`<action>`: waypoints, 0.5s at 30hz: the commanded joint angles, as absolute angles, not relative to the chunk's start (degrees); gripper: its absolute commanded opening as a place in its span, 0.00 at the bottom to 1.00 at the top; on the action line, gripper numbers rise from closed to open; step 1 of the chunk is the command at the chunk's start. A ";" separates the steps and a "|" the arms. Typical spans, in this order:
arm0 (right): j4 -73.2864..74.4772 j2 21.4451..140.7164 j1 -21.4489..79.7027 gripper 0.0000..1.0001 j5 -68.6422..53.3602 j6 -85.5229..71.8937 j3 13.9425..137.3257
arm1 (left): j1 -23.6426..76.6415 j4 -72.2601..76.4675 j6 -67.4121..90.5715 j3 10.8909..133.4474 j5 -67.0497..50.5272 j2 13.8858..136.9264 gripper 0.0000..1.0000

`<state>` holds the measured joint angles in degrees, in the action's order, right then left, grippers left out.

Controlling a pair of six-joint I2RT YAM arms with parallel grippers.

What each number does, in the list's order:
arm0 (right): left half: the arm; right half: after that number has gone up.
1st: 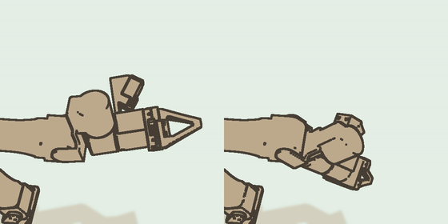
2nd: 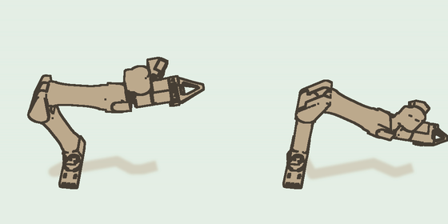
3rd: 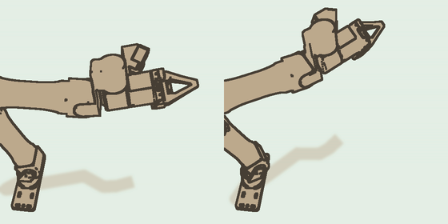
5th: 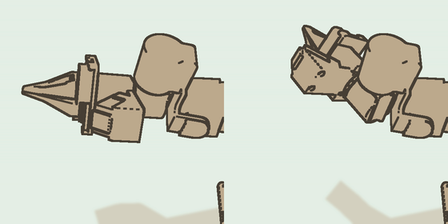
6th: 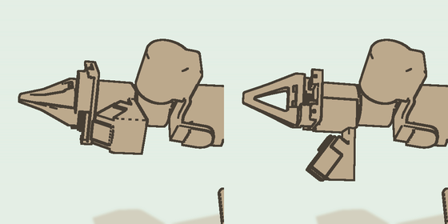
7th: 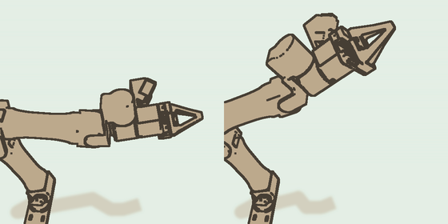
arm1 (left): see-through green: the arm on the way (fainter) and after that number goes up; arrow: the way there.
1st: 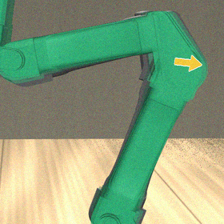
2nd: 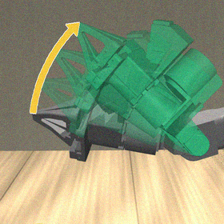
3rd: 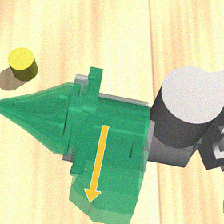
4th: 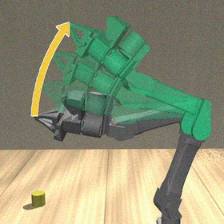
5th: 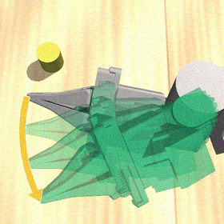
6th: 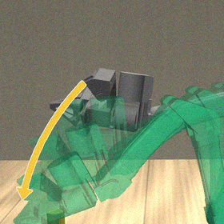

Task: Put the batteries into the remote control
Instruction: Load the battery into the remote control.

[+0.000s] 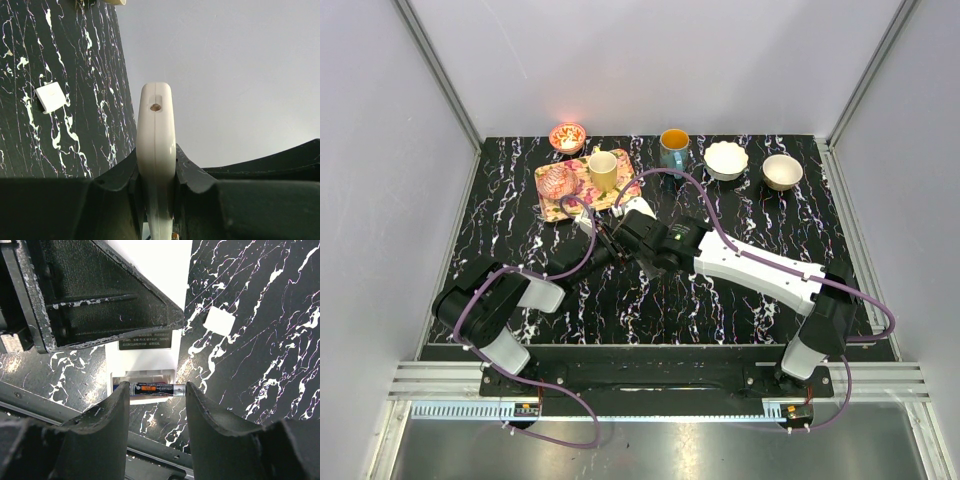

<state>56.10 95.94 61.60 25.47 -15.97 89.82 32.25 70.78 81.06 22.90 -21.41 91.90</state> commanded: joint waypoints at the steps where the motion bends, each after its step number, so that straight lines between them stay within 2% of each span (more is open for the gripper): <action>1: 56.43 95.63 62.23 0.32 26.72 -17.05 91.76 | 32.52 95.36 81.12 23.82 -21.45 89.82 0.00; 15: 56.34 95.98 62.31 0.44 27.25 -17.05 92.55 | 32.52 95.36 81.12 23.82 -21.36 90.17 0.00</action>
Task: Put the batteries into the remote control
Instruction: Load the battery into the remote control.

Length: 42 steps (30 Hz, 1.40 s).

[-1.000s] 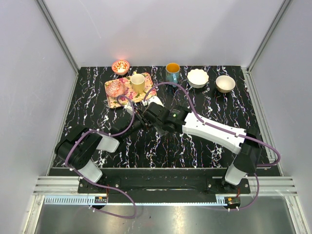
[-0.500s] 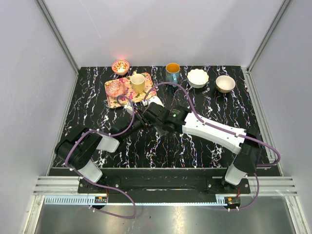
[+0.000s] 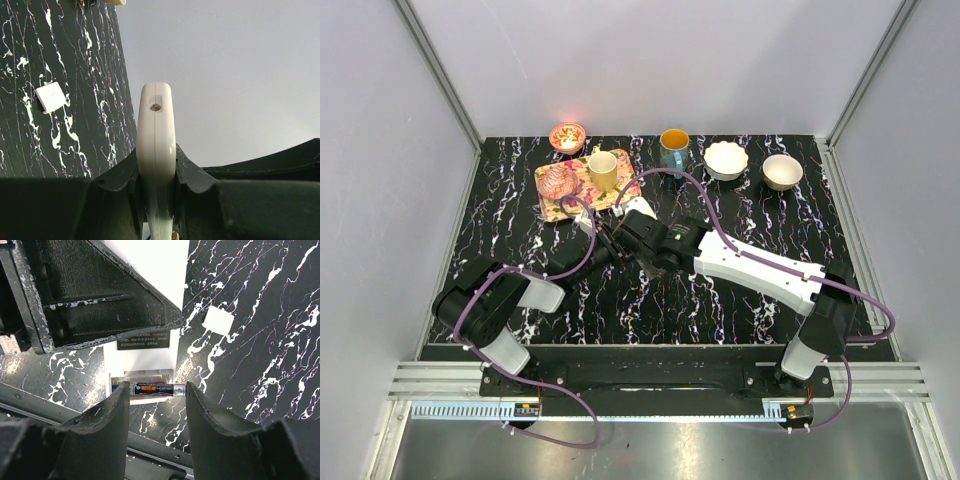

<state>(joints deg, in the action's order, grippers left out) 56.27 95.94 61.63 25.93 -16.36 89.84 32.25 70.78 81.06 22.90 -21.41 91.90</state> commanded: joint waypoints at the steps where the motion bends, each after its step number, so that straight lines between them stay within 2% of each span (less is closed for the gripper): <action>1: 56.34 96.06 62.23 0.45 27.25 -17.05 92.55 | 32.52 95.36 81.12 23.82 -21.36 90.09 0.00; 8: 55.72 95.45 62.31 0.55 26.81 -16.88 92.20 | 32.52 95.36 81.12 23.82 -21.53 90.18 0.00; 20: 55.28 95.54 62.23 0.59 26.63 -16.79 92.46 | 32.61 95.36 81.12 23.91 -21.62 90.09 0.00; 27: 54.58 95.01 62.31 0.67 26.02 -17.31 93.87 | 32.52 95.36 81.21 24.17 -21.71 90.44 0.00; 34: 53.35 88.97 62.23 0.73 28.55 -19.77 94.31 | 32.52 95.36 81.30 24.17 -21.80 90.44 0.00; 38: 47.31 80.61 58.99 0.79 30.15 -24.07 87.12 | 32.61 95.36 81.04 24.17 -21.36 89.39 0.00; 42: 41.76 73.31 50.55 0.79 21.11 -30.04 74.57 | 32.52 95.36 80.25 23.56 -20.39 87.63 0.00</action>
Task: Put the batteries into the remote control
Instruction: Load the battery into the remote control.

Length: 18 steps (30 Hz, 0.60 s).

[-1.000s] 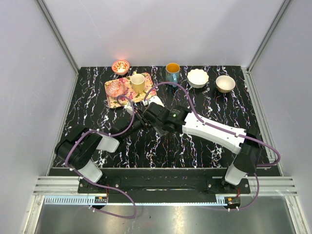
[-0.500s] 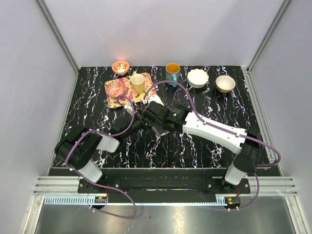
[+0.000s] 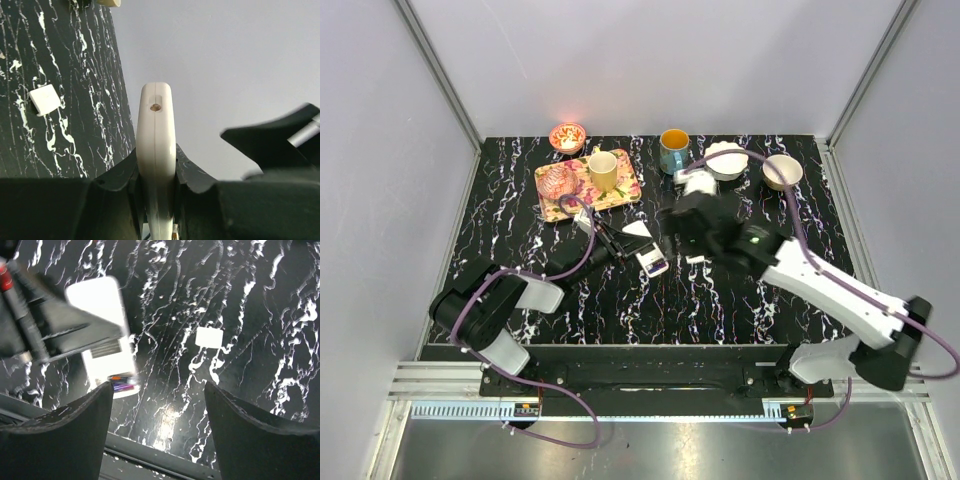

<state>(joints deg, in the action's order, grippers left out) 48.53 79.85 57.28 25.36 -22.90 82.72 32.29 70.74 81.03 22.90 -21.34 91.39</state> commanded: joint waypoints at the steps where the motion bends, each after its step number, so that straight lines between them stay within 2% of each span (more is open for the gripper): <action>1: 40.97 72.00 49.75 0.78 19.44 -30.58 73.23 | 32.52 95.36 80.16 23.47 -20.30 87.28 0.00; 9: 38.94 72.69 49.04 0.73 19.34 -31.82 68.82 | 32.52 95.36 80.60 23.29 -20.21 86.40 0.00; 18: 37.79 73.92 49.13 0.72 19.77 -30.76 69.52 | 32.52 95.36 80.86 23.29 -20.30 86.84 0.00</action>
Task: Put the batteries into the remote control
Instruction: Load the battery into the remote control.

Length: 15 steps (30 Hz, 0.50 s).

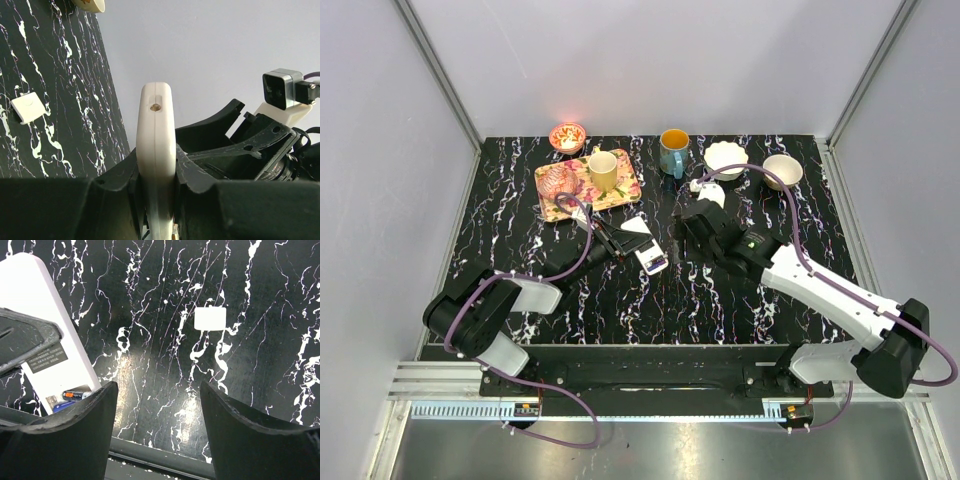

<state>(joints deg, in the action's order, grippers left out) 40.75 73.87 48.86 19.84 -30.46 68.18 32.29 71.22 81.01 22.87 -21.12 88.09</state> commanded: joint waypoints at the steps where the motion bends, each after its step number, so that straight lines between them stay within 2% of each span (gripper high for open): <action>1: 37.62 73.92 49.04 0.72 19.78 -30.67 69.70 | 32.52 95.45 80.86 23.29 -20.22 86.84 0.00; 15: 37.00 74.71 49.13 0.69 17.05 -30.76 70.40 | 32.52 95.36 80.95 23.03 -20.39 87.36 0.00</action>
